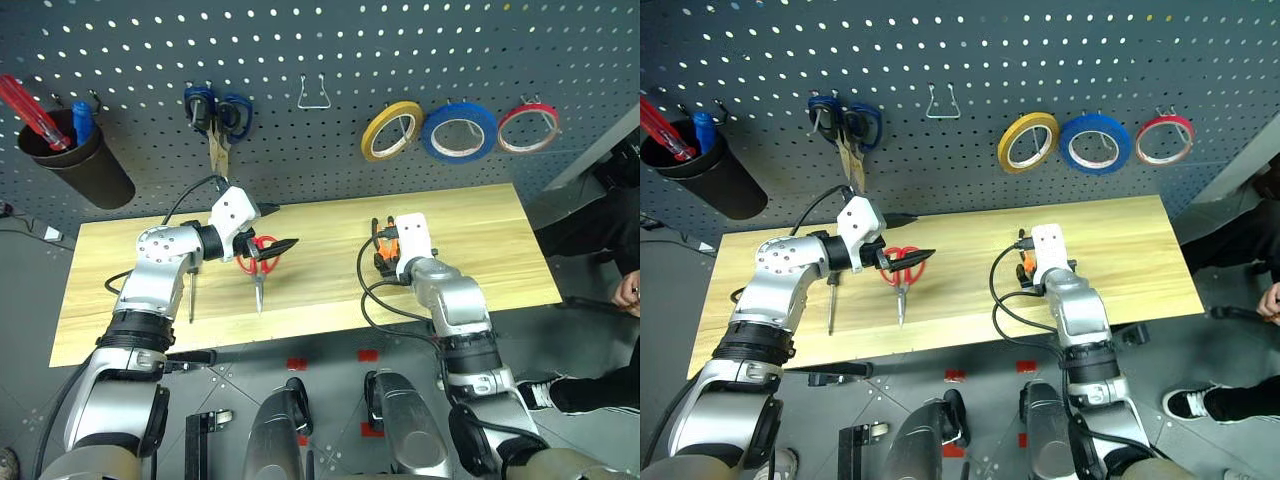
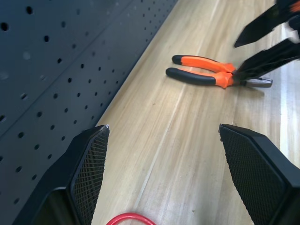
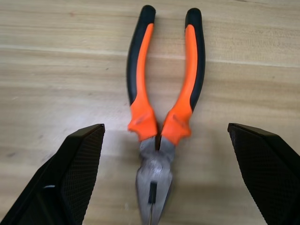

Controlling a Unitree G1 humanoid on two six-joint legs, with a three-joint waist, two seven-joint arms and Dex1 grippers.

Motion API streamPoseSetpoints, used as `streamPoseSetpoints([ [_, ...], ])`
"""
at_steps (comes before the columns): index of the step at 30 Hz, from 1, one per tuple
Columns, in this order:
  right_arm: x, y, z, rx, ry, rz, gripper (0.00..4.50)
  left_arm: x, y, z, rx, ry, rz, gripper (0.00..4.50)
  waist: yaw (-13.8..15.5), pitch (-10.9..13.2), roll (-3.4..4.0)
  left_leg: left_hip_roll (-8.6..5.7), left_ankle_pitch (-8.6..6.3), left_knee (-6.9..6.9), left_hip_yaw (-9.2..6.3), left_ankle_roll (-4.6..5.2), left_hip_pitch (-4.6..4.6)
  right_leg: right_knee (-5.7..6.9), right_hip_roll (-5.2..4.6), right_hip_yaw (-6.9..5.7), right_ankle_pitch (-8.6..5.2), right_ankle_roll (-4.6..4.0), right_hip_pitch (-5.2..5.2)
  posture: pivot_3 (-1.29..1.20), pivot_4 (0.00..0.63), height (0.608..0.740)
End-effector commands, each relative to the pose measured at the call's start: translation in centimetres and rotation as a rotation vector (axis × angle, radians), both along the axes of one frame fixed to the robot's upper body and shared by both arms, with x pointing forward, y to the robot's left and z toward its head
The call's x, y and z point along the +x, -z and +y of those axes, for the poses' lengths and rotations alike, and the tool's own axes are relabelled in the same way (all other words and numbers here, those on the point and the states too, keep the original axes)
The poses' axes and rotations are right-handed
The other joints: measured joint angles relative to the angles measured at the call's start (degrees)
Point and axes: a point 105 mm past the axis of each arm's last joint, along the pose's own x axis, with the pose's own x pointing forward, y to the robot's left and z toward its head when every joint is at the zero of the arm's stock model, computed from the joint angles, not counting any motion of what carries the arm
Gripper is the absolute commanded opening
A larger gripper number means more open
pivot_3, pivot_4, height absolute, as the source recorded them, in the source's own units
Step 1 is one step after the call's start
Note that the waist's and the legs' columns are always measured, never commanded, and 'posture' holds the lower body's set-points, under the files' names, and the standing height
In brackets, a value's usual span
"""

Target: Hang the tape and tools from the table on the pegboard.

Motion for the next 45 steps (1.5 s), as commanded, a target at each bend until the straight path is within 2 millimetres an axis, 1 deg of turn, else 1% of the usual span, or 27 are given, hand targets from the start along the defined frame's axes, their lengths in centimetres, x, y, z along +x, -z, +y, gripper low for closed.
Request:
streamPoseSetpoints([
  [1,1.1,-0.2,0.6,0.033,0.002,-0.007,4.48,-0.3,-1.0,-0.5,0.022,0.036,-0.049,3.95,-0.1,0.0,0.00,0.01,0.00,-0.01,0.01,0.00,0.00,0.01,0.00,0.00,0.00,0.00,0.00,-0.31,0.352,0.740],
  [7,2.2,0.6,0.6,0.046,0.004,0.040,4.48,-0.4,-1.1,-0.7,0.021,0.040,-0.053,3.95,0.0,0.0,0.00,0.01,0.00,0.00,0.03,0.00,0.01,0.02,0.00,0.02,0.00,0.00,0.00,-0.29,0.351,0.740],
  [13,2.8,1.5,0.1,-0.020,0.014,0.067,4.48,-0.5,-0.9,-0.7,0.016,0.035,-0.049,3.95,0.0,0.0,0.00,0.00,0.00,-0.01,0.07,0.00,0.01,0.02,-0.01,0.05,0.00,0.00,0.00,-0.29,0.345,0.740],
  [15,2.8,1.7,0.0,-0.025,0.017,0.075,4.12,-0.5,-0.8,-0.7,0.013,0.034,-0.048,3.95,0.0,0.0,0.00,0.01,0.00,0.00,0.06,0.00,0.01,0.03,-0.01,0.04,0.00,0.00,0.00,-0.29,0.342,0.740],
  [17,2.8,1.8,-0.1,-0.014,0.024,0.082,3.62,-0.5,-0.7,-0.8,0.010,0.033,-0.049,3.95,0.0,0.0,0.00,0.01,0.00,0.00,0.06,0.00,0.01,0.04,-0.01,0.04,0.00,0.00,0.00,-0.29,0.337,0.740],
  [19,2.8,1.9,-0.1,-0.003,0.030,0.090,2.94,-0.6,-0.7,-0.9,0.004,0.032,-0.049,3.95,0.0,0.0,-0.01,0.01,0.00,0.00,0.06,0.00,0.01,0.04,-0.01,0.04,0.00,0.00,0.00,-0.29,0.333,0.740],
  [20,2.9,1.7,-0.2,-0.006,0.031,0.075,2.54,-0.6,-0.7,-0.9,-0.007,0.027,-0.051,3.95,0.0,0.0,-0.01,0.01,0.01,0.00,0.06,0.00,0.01,0.04,-0.01,0.04,0.00,0.00,0.00,-0.29,0.331,0.740],
  [21,2.9,1.2,-0.4,-0.011,0.030,0.052,2.40,-0.7,-0.8,-0.9,-0.022,0.022,-0.055,3.95,0.1,0.0,-0.01,0.01,0.01,0.01,0.06,0.00,0.01,0.04,-0.01,0.04,0.00,0.00,0.00,-0.29,0.331,0.740],
  [23,2.7,0.2,-0.6,-0.029,0.010,-0.009,2.39,-0.7,-1.0,-0.9,-0.053,0.005,-0.065,3.95,0.1,0.0,0.00,0.00,0.01,0.00,0.06,-0.01,0.01,0.03,-0.02,0.05,0.00,0.00,0.00,-0.29,0.327,0.740],
  [25,1.9,-1.4,-0.6,-0.037,-0.027,-0.110,2.39,-0.7,-1.3,-0.6,-0.098,-0.031,-0.086,3.95,0.3,0.0,0.00,0.00,0.00,-0.06,0.06,-0.01,0.00,0.01,-0.03,0.05,0.00,0.00,-0.01,-0.29,0.327,0.740],
  [29,-1.8,-4.3,0.1,-0.035,-0.104,-0.248,2.39,-1.6,-1.4,0.2,-0.206,-0.101,-0.099,3.95,0.4,0.0,-0.01,-0.02,0.00,-0.20,0.07,-0.01,-0.11,-0.03,-0.05,0.07,-0.02,0.04,-0.17,-0.28,0.329,0.740],
  [30,-3.0,-5.8,0.5,-0.045,-0.114,-0.332,2.39,-1.8,-1.3,0.7,-0.224,-0.131,-0.105,3.95,0.4,0.0,0.00,-0.01,0.00,-0.20,0.08,-0.02,-0.10,-0.02,-0.04,0.09,-0.02,0.05,-0.18,-0.28,0.329,0.740],
  [32,-5.3,-9.2,1.8,-0.004,-0.141,-0.499,2.39,-1.8,-1.5,2.2,-0.280,-0.248,-0.148,3.95,0.2,0.0,-0.01,0.01,0.01,-0.20,0.09,-0.02,-0.09,0.01,-0.03,0.12,-0.02,0.05,-0.22,-0.27,0.333,0.740],
  [34,-6.6,-12.5,3.1,0.044,-0.167,-0.652,2.39,-2.0,-2.0,3.3,-0.344,-0.338,-0.185,3.95,0.0,0.0,-0.01,0.03,0.04,-0.23,0.08,-0.07,-0.06,0.05,-0.01,0.13,-0.03,0.05,-0.24,-0.27,0.333,0.740],
  [35,-7.0,-13.9,3.8,0.063,-0.182,-0.717,2.39,-2.1,-2.2,3.6,-0.378,-0.372,-0.195,3.95,0.0,0.0,-0.01,0.05,0.05,-0.23,0.07,-0.09,-0.04,0.08,0.01,0.13,-0.02,0.05,-0.24,-0.27,0.333,0.740],
  [37,-7.6,-17.4,5.5,0.090,-0.228,-0.872,2.39,-2.9,-2.5,3.5,-0.421,-0.386,-0.208,3.95,0.1,0.0,-0.02,0.05,0.05,-0.23,0.02,-0.10,-0.03,0.11,0.03,0.08,0.00,0.03,-0.23,-0.26,0.336,0.740],
  [40,-7.9,-22.4,8.0,0.121,-0.299,-1.076,2.39,-4.0,-2.5,2.0,-0.410,-0.333,-0.181,3.95,0.4,0.0,-0.04,0.01,0.08,-0.21,0.01,-0.10,-0.01,0.13,0.02,0.08,0.03,0.00,-0.21,-0.25,0.332,0.740],
  [41,-7.9,-23.9,8.9,0.130,-0.321,-1.139,2.39,-4.2,-2.8,1.6,-0.415,-0.315,-0.177,3.95,0.4,0.0,-0.04,0.02,0.08,-0.20,-0.01,-0.10,0.00,0.12,0.03,0.06,0.03,0.00,-0.19,-0.24,0.329,0.740],
  [44,-7.6,-27.2,10.7,0.145,-0.367,-1.270,2.39,-4.0,-4.0,0.7,-0.402,-0.287,-0.170,3.95,1.0,0.0,-0.09,0.02,0.09,-0.21,-0.04,-0.11,-0.01,0.11,0.05,0.01,0.03,-0.02,-0.19,-0.22,0.326,0.740],
  [45,-7.5,-27.8,11.0,0.148,-0.377,-1.297,2.39,-3.9,-4.3,0.5,-0.389,-0.288,-0.169,3.95,1.3,0.0,-0.09,0.02,0.09,-0.21,-0.03,-0.11,-0.01,0.09,0.07,0.02,0.03,-0.02,-0.18,-0.22,0.326,0.740],
])
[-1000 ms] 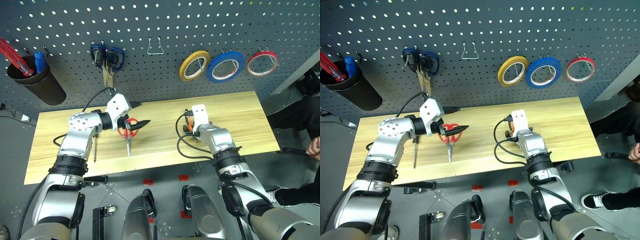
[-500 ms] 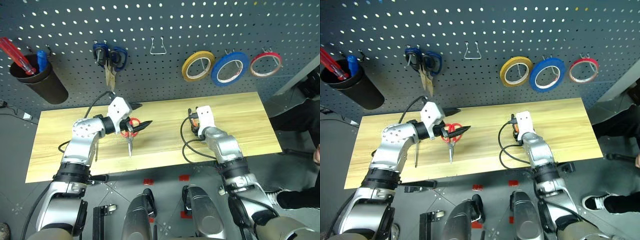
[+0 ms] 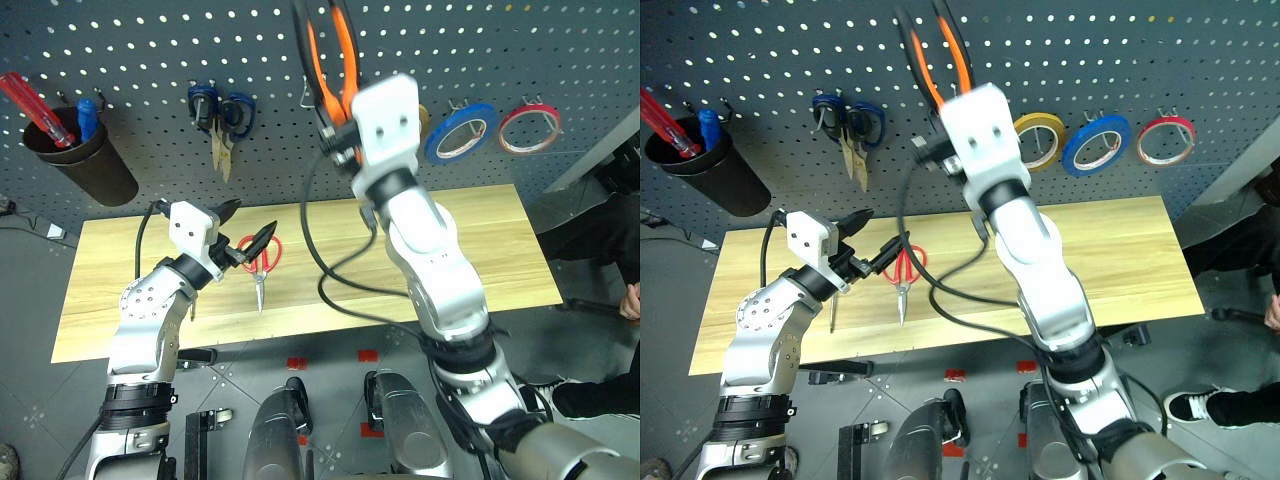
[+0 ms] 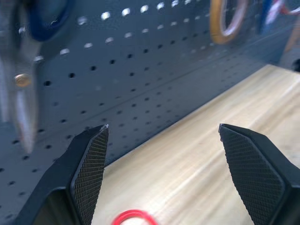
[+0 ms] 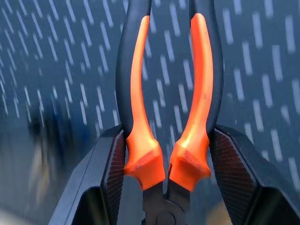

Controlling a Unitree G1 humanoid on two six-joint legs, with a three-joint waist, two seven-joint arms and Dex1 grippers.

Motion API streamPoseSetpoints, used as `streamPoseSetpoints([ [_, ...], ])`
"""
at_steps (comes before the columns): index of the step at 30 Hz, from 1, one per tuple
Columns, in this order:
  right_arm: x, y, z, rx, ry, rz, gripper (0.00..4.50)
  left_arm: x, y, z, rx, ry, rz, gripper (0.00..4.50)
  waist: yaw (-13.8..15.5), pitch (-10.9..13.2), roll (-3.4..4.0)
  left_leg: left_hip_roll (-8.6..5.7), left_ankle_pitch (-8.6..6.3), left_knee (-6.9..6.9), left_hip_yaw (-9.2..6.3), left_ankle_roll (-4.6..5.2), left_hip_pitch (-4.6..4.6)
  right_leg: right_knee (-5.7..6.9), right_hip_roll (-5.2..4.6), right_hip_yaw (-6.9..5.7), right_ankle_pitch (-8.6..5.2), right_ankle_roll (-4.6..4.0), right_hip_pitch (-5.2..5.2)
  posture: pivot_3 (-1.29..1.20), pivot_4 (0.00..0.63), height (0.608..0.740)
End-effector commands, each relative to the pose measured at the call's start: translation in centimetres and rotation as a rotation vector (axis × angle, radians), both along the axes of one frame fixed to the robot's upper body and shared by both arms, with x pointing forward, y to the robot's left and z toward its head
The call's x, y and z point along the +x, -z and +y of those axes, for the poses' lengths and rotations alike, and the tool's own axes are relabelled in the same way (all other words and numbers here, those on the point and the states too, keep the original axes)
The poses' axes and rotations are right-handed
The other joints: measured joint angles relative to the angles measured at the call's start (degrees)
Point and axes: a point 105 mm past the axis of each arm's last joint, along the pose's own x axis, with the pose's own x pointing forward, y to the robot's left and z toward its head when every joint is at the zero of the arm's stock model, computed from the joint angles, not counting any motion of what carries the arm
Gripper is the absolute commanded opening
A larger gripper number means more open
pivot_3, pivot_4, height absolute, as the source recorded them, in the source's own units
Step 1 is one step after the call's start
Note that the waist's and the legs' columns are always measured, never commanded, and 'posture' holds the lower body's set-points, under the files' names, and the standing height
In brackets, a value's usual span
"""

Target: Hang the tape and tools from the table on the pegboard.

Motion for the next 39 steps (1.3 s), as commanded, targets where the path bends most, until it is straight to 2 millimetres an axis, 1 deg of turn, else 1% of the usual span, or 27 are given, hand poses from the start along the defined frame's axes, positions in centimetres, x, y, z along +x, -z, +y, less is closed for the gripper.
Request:
streamPoseSetpoints([
  [1,-0.5,-3.2,1.2,0.043,-0.053,-0.154,2.39,0.0,-2.6,-1.2,0.038,0.030,-0.047,3.95,0.6,0.0,-0.01,0.00,0.00,0.00,0.02,0.00,-0.01,-0.01,0.01,0.01,0.00,0.00,-0.01,-0.22,0.326,0.740],
  [5,0.4,-5.0,1.9,0.046,-0.061,-0.239,2.39,0.7,-4.3,-2.2,0.073,0.014,-0.073,3.95,1.1,0.0,-0.03,-0.06,-0.01,-0.01,0.07,0.02,-0.04,-0.12,-0.07,0.03,-0.01,0.02,0.03,-0.20,0.325,0.740],
  [7,1.1,-5.6,2.1,0.035,-0.054,-0.276,2.39,1.2,-5.0,-3.1,0.075,0.016,-0.077,3.95,1.2,0.0,-0.04,-0.09,-0.01,0.01,0.10,0.03,-0.07,-0.12,-0.10,0.02,-0.01,0.02,0.02,-0.20,0.324,0.740],
  [9,1.6,-5.6,2.3,0.024,-0.050,-0.295,2.39,1.5,-5.4,-3.6,0.077,0.015,-0.082,3.95,1.2,0.0,-0.04,-0.07,-0.01,0.02,0.09,0.03,-0.07,-0.10,-0.09,0.01,-0.01,0.02,0.02,-0.19,0.325,0.740],
  [13,3.7,-5.2,2.3,-0.012,-0.018,-0.306,2.39,2.7,-6.6,-5.3,0.057,0.024,-0.086,3.95,1.3,0.0,-0.04,-0.04,0.00,0.01,0.09,0.02,-0.06,-0.09,-0.06,0.00,-0.01,0.02,0.01,-0.18,0.329,0.740],
  [17,4.6,-5.0,2.4,-0.018,-0.012,-0.304,2.39,3.2,-7.0,-5.3,0.050,0.006,-0.092,3.95,1.2,0.0,-0.04,-0.01,-0.01,-0.02,0.16,0.02,-0.04,-0.08,-0.04,0.03,-0.02,0.01,-0.02,-0.17,0.335,0.740],
  [19,5.5,-4.2,2.5,-0.035,-0.003,-0.278,2.39,3.9,-7.5,-5.1,0.035,-0.021,-0.106,3.95,1.2,0.0,-0.05,0.00,0.00,-0.08,0.17,0.02,-0.04,-0.09,-0.03,0.04,-0.02,0.01,-0.03,-0.15,0.342,0.740],
  [21,6.1,-3.7,2.4,-0.043,0.004,-0.260,2.39,4.1,-7.9,-5.2,0.033,-0.021,-0.115,3.95,1.4,0.1,-0.08,0.00,0.00,-0.08,0.17,0.02,-0.06,-0.09,-0.03,0.01,-0.02,0.01,-0.06,-0.15,0.350,0.740],
  [23,6.7,-3.2,2.2,-0.049,0.014,-0.246,2.39,4.0,-7.9,-5.3,0.038,-0.015,-0.117,3.95,1.7,0.1,-0.08,-0.01,0.00,-0.10,0.22,0.02,-0.05,-0.10,-0.03,0.03,-0.02,0.01,-0.07,-0.14,0.356,0.740],
  [26,7.7,-1.7,1.4,-0.070,0.041,-0.210,2.39,4.1,-7.7,-4.9,0.048,-0.023,-0.117,3.95,2.4,0.1,-0.07,0.00,0.00,-0.14,0.24,0.02,-0.03,-0.11,-0.03,0.03,-0.02,0.01,-0.08,-0.13,0.367,0.740],
  [32,8.4,0.3,0.4,-0.089,0.074,-0.173,2.39,4.2,-7.2,-4.9,0.056,-0.022,-0.107,3.95,3.5,0.1,-0.07,0.01,0.00,-0.03,0.25,0.02,-0.03,-0.05,-0.03,0.06,-0.03,0.00,-0.09,-0.14,0.374,0.740],
  [37,8.8,1.2,-0.8,-0.086,0.132,-0.168,2.39,4.3,-6.9,-4.8,0.059,-0.020,-0.103,3.95,3.8,0.1,-0.07,0.02,0.00,0.00,0.24,0.02,-0.02,-0.04,-0.03,0.08,-0.03,-0.01,-0.08,-0.15,0.372,0.740],
  [39,9.1,1.6,-1.4,-0.072,0.156,-0.140,2.39,4.4,-6.9,-4.8,0.059,-0.021,-0.103,3.95,3.8,0.1,-0.07,0.02,0.00,0.00,0.24,0.02,-0.02,-0.04,-0.03,0.07,-0.03,-0.01,-0.08,-0.15,0.371,0.740],
])
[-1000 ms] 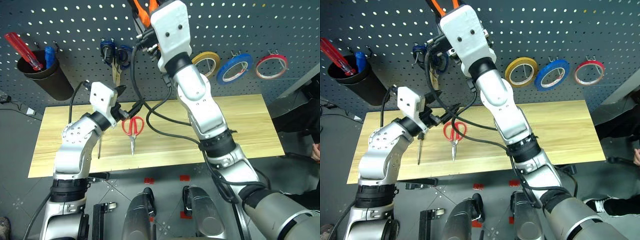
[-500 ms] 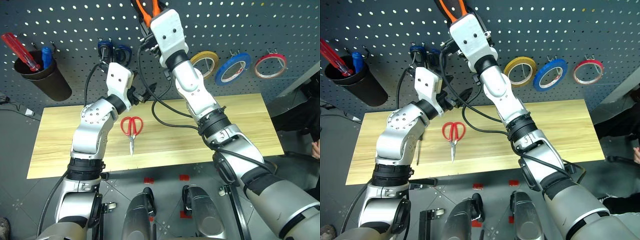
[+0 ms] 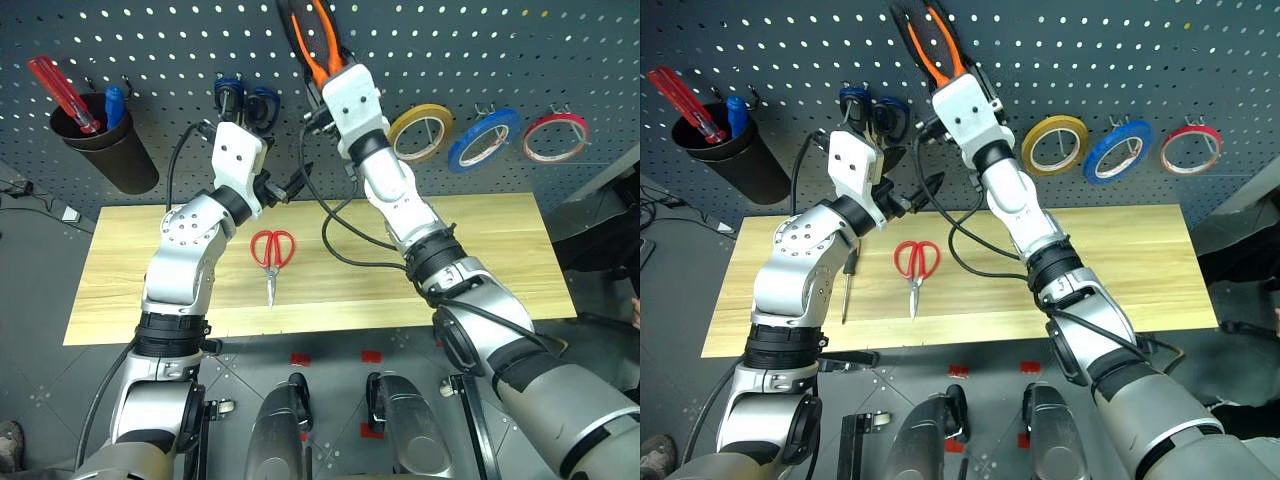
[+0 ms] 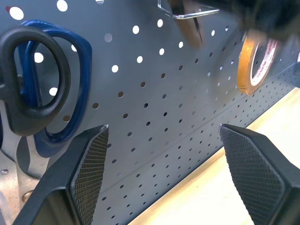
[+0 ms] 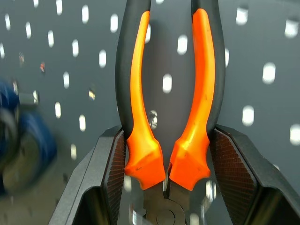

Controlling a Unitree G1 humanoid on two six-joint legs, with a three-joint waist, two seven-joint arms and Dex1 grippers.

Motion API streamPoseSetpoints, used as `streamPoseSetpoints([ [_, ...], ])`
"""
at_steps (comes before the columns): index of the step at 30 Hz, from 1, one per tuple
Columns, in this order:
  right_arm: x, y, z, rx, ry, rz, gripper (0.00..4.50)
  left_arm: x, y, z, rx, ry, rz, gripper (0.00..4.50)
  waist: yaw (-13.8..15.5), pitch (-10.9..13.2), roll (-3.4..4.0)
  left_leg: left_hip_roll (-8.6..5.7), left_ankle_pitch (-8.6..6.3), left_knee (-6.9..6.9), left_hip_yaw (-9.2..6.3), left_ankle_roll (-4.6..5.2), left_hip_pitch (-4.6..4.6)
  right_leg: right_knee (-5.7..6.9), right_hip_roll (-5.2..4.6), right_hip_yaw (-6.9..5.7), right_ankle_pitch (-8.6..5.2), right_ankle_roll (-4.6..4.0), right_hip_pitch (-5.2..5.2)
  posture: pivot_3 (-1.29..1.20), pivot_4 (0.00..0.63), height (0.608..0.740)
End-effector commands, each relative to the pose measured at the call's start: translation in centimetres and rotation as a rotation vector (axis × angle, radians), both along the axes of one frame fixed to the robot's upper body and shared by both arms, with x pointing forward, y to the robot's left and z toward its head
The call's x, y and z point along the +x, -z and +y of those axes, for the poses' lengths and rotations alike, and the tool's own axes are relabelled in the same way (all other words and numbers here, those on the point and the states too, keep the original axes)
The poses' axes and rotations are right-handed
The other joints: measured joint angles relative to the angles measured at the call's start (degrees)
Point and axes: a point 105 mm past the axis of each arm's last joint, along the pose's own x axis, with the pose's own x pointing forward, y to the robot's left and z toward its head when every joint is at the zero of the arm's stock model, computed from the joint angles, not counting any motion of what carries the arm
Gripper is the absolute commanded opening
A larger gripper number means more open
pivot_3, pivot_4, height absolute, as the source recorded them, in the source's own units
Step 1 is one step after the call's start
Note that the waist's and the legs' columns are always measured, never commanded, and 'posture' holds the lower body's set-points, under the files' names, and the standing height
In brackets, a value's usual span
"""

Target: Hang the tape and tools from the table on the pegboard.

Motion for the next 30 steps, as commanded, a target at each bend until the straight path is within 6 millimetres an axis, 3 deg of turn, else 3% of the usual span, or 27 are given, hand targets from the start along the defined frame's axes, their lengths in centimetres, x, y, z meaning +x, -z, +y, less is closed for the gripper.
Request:
streamPoseSetpoints([
  [1,-0.3,-1.6,-0.8,0.052,0.031,-0.035,2.39,-0.3,-0.6,0.1,0.010,0.002,-0.039,3.95,0.0,0.0,0.00,0.00,0.00,0.00,0.00,0.00,0.00,0.00,0.00,0.00,0.00,0.00,0.00,-0.15,0.371,0.740],
  [7,0.6,0.1,-2.2,0.152,0.075,0.096,2.39,-0.2,-0.4,0.2,-0.002,-0.002,-0.033,3.95,0.1,0.0,0.00,0.01,0.00,0.01,-0.04,0.00,0.00,0.00,0.00,0.00,0.00,0.00,0.04,-0.16,0.368,0.740],
  [13,0.8,1.2,-3.3,0.199,0.093,0.191,4.30,-0.2,0.4,0.5,-0.061,-0.004,0.010,3.95,0.2,0.0,-0.01,0.00,0.00,0.21,-0.15,0.00,0.01,0.03,-0.01,-0.04,0.00,0.00,0.19,-0.19,0.352,0.740],
  [14,0.7,1.2,-3.4,0.196,0.094,0.196,4.50,-0.1,0.5,0.5,-0.065,-0.007,0.015,4.31,0.3,0.0,-0.01,0.00,0.00,0.29,-0.21,0.00,0.00,0.05,-0.01,-0.08,0.00,0.00,0.23,-0.19,0.347,0.740],
  [18,-0.1,1.7,-4.2,0.187,0.085,0.229,4.50,0.0,1.3,1.0,-0.087,-0.033,0.055,4.47,0.2,0.0,-0.01,-0.01,-0.01,0.38,-0.25,0.01,-0.01,0.07,-0.01,-0.09,0.01,0.00,0.26,-0.20,0.340,0.740],
  [21,-1.8,2.5,-4.8,0.179,0.050,0.267,4.50,0.0,3.0,1.8,-0.097,-0.091,0.132,4.47,0.2,0.0,-0.01,0.00,-0.01,0.28,-0.25,0.00,-0.01,0.02,-0.01,-0.10,0.01,0.01,0.24,-0.20,0.339,0.740],
  [25,-5.3,4.8,-4.0,0.123,-0.121,0.389,4.50,-0.7,6.9,3.0,0.000,-0.199,0.284,4.47,-0.1,0.0,-0.02,-0.02,-0.01,-0.04,-0.20,0.00,-0.01,-0.08,0.00,-0.06,-0.01,0.03,0.14,-0.20,0.339,0.740],
  [28,-10.3,9.6,-2.2,0.018,-0.436,0.676,4.50,-1.7,10.6,3.8,0.042,-0.290,0.422,4.47,0.0,0.0,-0.03,-0.01,-0.02,-0.12,-0.20,-0.01,-0.01,-0.11,0.03,-0.04,-0.03,0.04,0.10,-0.22,0.351,0.740],
  [30,-12.0,10.9,-2.1,-0.005,-0.515,0.775,4.50,-2.0,11.5,3.8,0.052,-0.304,0.466,4.47,-0.1,0.0,-0.03,-0.02,-0.03,-0.15,-0.23,-0.01,0.00,-0.14,0.03,-0.04,-0.04,0.04,0.12,-0.22,0.355,0.740],
])
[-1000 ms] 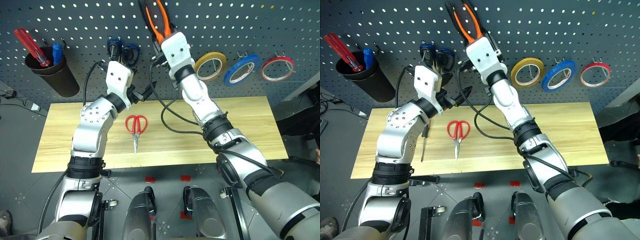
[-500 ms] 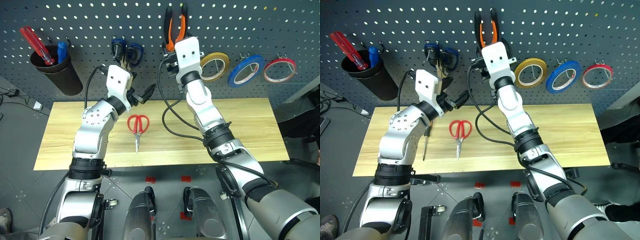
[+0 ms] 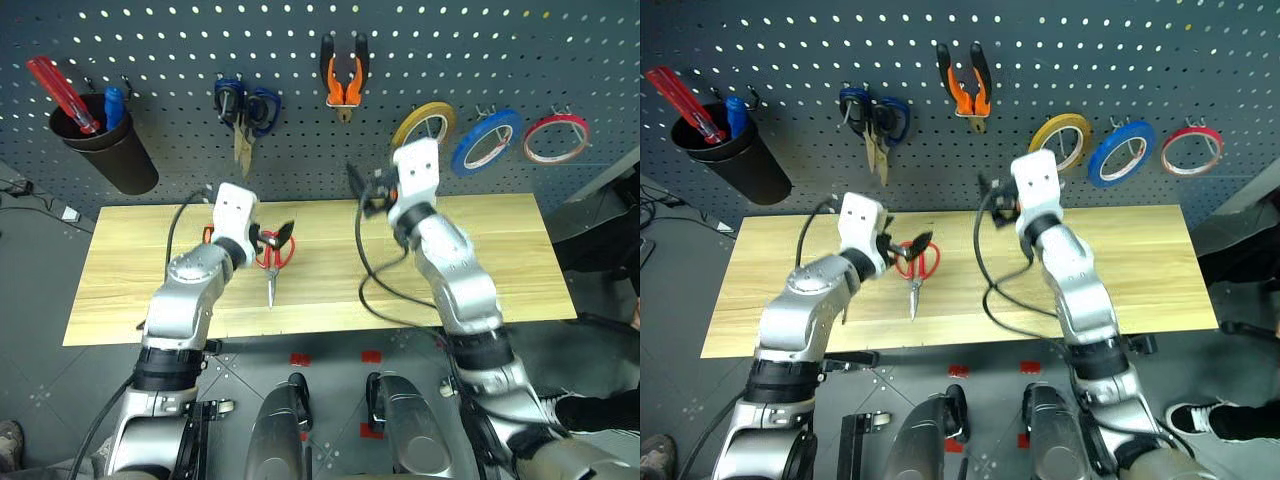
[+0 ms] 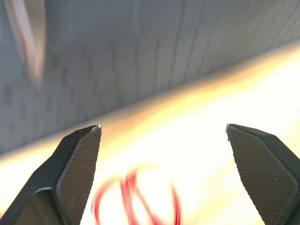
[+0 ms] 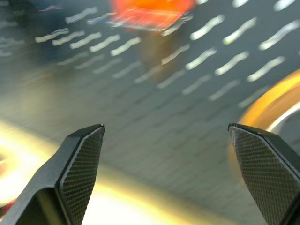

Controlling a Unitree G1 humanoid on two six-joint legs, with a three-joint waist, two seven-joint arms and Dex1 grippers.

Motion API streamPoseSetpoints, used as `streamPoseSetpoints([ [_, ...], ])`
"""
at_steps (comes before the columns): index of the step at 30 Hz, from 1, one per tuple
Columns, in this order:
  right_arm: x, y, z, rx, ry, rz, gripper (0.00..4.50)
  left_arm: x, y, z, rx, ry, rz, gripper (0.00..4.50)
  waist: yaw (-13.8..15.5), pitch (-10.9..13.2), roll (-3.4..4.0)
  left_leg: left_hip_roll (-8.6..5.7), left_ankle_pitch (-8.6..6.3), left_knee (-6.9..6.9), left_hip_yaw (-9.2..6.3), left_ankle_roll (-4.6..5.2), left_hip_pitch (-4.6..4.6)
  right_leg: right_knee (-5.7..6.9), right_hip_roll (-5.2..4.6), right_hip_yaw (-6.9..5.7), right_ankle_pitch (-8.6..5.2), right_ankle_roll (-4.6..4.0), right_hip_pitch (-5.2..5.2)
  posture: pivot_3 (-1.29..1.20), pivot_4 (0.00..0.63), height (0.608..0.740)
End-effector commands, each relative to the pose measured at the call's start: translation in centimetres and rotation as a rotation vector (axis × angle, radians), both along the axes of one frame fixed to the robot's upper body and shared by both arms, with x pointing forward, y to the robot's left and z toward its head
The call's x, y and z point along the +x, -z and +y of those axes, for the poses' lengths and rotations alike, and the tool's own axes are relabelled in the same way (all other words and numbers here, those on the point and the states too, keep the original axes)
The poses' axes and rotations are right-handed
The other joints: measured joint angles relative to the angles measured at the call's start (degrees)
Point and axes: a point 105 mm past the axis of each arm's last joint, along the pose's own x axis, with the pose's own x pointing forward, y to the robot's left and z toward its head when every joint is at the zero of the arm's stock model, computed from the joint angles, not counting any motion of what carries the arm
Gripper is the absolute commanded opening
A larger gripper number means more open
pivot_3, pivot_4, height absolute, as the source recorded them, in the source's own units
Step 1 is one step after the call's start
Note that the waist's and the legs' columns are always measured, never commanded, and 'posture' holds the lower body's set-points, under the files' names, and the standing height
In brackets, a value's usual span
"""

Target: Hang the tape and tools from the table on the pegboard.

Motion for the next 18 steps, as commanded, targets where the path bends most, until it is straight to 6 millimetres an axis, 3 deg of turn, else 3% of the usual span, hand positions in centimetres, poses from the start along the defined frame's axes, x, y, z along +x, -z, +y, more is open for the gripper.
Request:
streamPoseSetpoints([
  [1,-4.7,1.6,1.7,-0.038,-0.270,0.149,4.50,-0.8,1.1,-0.3,0.032,-0.037,0.063,4.47,-0.1,0.0,-0.01,0.00,0.00,0.02,-0.01,0.01,-0.01,0.02,0.00,0.00,0.00,0.00,-0.01,-0.22,0.357,0.740],
  [5,-6.7,4.6,1.0,-0.158,-0.344,0.261,4.50,-1.5,3.7,-0.7,0.019,-0.078,0.189,4.47,0.1,0.0,-0.01,-0.04,-0.02,0.13,-0.17,0.06,0.06,0.10,-0.02,-0.10,0.03,-0.03,0.12,-0.23,0.365,0.740],
  [18,-8.0,5.4,0.5,-0.126,-0.415,0.366,4.50,-2.9,9.4,0.3,0.053,-0.257,0.428,4.47,0.1,0.0,-0.05,-0.04,0.00,0.04,-0.15,0.01,0.07,-0.02,0.00,-0.08,0.00,0.00,0.12,-0.24,0.382,0.740],
])
